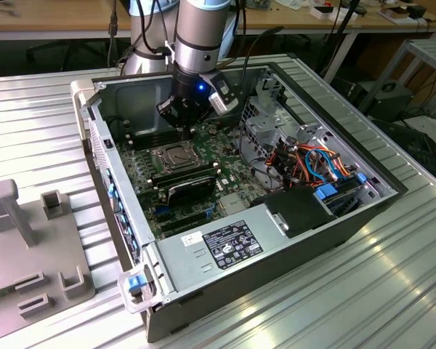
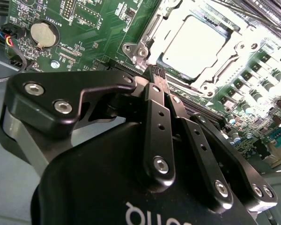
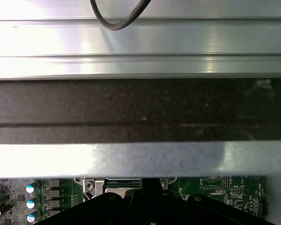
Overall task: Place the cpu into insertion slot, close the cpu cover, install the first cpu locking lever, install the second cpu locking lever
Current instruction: 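Install the second cpu locking lever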
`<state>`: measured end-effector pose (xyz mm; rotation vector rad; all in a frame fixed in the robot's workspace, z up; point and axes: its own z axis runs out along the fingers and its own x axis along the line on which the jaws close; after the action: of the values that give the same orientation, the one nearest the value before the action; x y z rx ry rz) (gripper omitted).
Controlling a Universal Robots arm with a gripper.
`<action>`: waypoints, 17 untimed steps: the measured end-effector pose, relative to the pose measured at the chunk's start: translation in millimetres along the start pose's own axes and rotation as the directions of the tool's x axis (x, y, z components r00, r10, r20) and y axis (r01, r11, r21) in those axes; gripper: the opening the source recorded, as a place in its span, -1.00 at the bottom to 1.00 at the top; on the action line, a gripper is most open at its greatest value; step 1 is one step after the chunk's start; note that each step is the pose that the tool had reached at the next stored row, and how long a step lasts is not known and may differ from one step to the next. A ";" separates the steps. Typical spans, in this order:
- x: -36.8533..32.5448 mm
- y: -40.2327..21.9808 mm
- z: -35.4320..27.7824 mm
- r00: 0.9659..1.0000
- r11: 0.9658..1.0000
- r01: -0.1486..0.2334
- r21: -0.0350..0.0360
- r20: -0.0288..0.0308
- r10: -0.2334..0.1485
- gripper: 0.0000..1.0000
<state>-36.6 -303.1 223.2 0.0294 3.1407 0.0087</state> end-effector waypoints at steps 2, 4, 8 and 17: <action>0.0 0.0 0.0 1.000 1.000 0.000 0.000 0.000 0.000 -0.79; 0.0 -0.6 -0.1 1.000 1.000 0.000 0.000 0.000 0.000 -0.79; -0.1 -6.2 0.0 1.000 1.000 0.000 0.000 0.000 0.000 -0.79; -0.3 -17.2 -0.6 1.000 1.000 0.000 0.007 0.000 0.000 -0.79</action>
<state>-36.6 -320.3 223.7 0.0294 3.1407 -0.0027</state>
